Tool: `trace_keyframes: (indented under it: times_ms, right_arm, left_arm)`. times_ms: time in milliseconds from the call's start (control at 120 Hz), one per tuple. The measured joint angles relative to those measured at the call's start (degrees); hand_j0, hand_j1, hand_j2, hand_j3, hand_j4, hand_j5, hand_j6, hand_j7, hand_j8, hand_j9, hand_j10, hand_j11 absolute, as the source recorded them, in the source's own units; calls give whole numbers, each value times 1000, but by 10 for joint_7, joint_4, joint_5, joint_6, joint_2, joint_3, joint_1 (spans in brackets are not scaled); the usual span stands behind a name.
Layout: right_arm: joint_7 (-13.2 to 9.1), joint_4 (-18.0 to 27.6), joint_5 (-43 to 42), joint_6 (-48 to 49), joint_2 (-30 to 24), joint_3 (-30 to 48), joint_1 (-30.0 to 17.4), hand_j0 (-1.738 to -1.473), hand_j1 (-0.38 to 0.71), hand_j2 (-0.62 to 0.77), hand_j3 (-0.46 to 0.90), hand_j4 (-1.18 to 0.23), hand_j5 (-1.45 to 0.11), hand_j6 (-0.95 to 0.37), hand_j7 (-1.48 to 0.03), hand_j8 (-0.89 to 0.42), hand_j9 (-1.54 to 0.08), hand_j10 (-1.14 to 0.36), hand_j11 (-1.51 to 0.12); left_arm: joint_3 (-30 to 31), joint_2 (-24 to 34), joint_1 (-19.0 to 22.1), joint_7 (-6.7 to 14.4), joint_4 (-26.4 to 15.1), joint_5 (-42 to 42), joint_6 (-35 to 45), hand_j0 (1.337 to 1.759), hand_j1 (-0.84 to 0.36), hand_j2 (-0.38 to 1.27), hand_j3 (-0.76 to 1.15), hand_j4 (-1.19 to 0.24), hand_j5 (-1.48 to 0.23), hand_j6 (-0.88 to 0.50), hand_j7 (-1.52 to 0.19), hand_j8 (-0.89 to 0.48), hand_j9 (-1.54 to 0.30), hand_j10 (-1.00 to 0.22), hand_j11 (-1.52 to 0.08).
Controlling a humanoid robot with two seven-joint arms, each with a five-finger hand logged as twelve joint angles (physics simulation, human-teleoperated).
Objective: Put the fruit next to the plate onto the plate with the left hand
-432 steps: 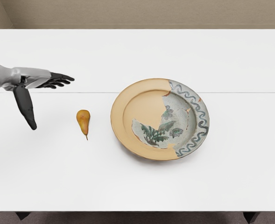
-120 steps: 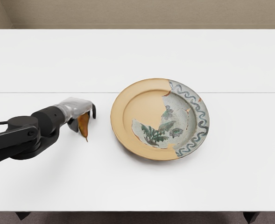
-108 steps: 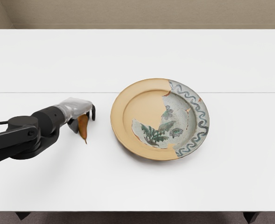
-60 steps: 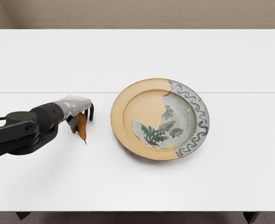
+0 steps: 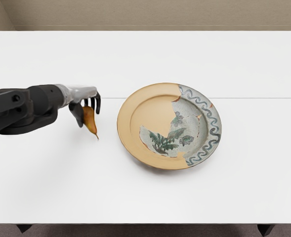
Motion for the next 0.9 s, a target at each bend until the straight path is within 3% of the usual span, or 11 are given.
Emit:
trace_keyframes:
  times_ms: [167, 492, 650, 900]
  right_arm:
    - [0, 0, 0, 0, 0, 0, 0, -1658, -349, 0, 0, 0, 0, 0, 0, 0, 0, 0, 0]
    - [0, 0, 0, 0, 0, 0, 1, -1658, -349, 0, 0, 0, 0, 0, 0, 0, 0, 0, 0]
    - [0, 0, 0, 0, 0, 0, 1, -1658, -349, 0, 0, 0, 0, 0, 0, 0, 0, 0, 0]
    - [0, 0, 0, 0, 0, 0, 1, -1658, -349, 0, 0, 0, 0, 0, 0, 0, 0, 0, 0]
  left_arm:
    - [-44, 0, -19, 0, 0, -26, -40, 1657, -325, 430, 0, -677, -887, -561, -890, -569, -891, -674, -893]
    - [-56, -26, -57, 0, 0, -87, -54, 1657, -340, 443, 0, -683, -922, -537, -909, -582, -914, -690, -916]
    - [-56, -67, -61, 0, 12, -102, -54, 1656, -322, 437, 0, -693, -957, -540, -945, -589, -950, -709, -954]
    - [-67, -130, -63, 0, 50, -105, -56, 1656, -396, 551, 0, -651, -996, -492, -977, -556, -969, -728, -971]
